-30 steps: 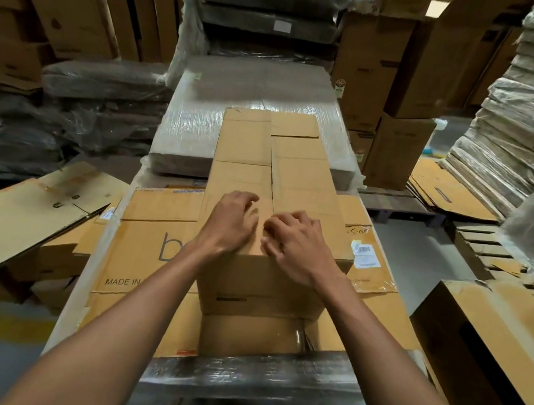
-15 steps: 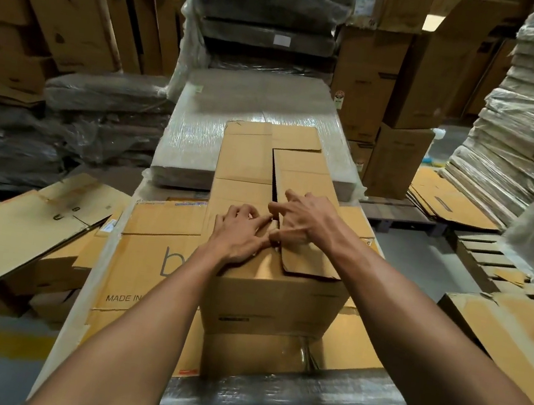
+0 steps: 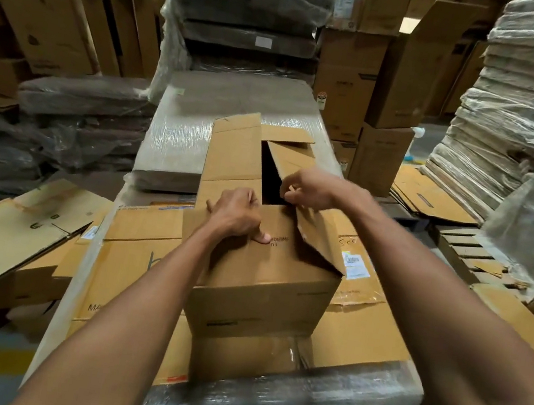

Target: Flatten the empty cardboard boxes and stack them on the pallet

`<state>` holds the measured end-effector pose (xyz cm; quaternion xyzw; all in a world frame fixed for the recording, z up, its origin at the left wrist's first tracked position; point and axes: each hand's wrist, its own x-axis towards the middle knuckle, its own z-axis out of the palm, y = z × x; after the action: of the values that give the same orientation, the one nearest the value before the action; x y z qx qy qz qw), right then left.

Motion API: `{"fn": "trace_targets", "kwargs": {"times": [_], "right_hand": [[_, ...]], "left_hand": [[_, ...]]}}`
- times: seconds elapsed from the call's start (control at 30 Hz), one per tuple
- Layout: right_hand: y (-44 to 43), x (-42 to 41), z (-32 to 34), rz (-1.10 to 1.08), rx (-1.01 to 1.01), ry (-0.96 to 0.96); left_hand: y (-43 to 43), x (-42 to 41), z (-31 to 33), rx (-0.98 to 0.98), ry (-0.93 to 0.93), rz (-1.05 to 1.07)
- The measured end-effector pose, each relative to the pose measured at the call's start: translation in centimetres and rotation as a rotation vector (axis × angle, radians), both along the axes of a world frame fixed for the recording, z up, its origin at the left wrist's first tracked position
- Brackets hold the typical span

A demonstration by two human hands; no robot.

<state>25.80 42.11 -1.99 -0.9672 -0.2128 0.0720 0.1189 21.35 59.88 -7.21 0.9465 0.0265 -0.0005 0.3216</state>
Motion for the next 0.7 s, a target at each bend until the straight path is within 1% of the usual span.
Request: {"fn": "trace_targets", "kwargs": {"times": [0.07,0.13,0.2,0.27,0.33,0.37,0.43,0.47,0.53,0.57,0.63,0.7], "right_hand": [[-1.6,0.3,1.1,-0.012,0.114,0.078],[-2.9,0.5,1.9,-0.033,0.202,0.16],[-3.9,0.8,2.4,-0.038,0.251,0.228],[-4.5,1.0,2.7,-0.042,0.272,0.258],[-4.2,0.9,2.6,-0.04,0.261,0.245],[-3.7,0.6,2.3,-0.025,0.213,0.219],[-1.7,0.4,1.1,0.028,-0.005,0.105],[-0.5,0.3,0.1,0.058,-0.14,0.038],[1.8,-0.4,-2.3,0.107,-0.347,-0.06],[2.4,-0.6,-3.5,0.124,-0.391,-0.087],[3.0,-1.1,-5.7,0.121,-0.412,-0.112],[2.7,-1.5,-7.2,0.094,-0.398,-0.124]], "left_hand": [[-0.2,-2.1,1.3,0.014,-0.137,0.029],[-0.6,-4.8,1.9,0.061,-0.308,0.008],[-1.1,-7.3,1.8,0.167,-0.48,-0.04],[-1.3,-9.5,1.6,0.276,-0.608,-0.09],[-1.8,-11.4,1.5,0.33,-0.682,-0.161],[-2.3,-12.4,1.5,0.344,-0.71,-0.215],[-3.9,-14.5,1.8,0.368,-0.723,-0.316],[-4.8,-15.4,2.0,0.379,-0.662,-0.35],[-5.4,-16.0,1.4,0.401,-0.408,-0.374],[-5.1,-15.9,1.2,0.42,-0.245,-0.377],[-3.9,-15.4,0.6,0.405,0.058,-0.424],[-2.3,-15.0,-0.2,0.42,0.272,-0.565]]}}
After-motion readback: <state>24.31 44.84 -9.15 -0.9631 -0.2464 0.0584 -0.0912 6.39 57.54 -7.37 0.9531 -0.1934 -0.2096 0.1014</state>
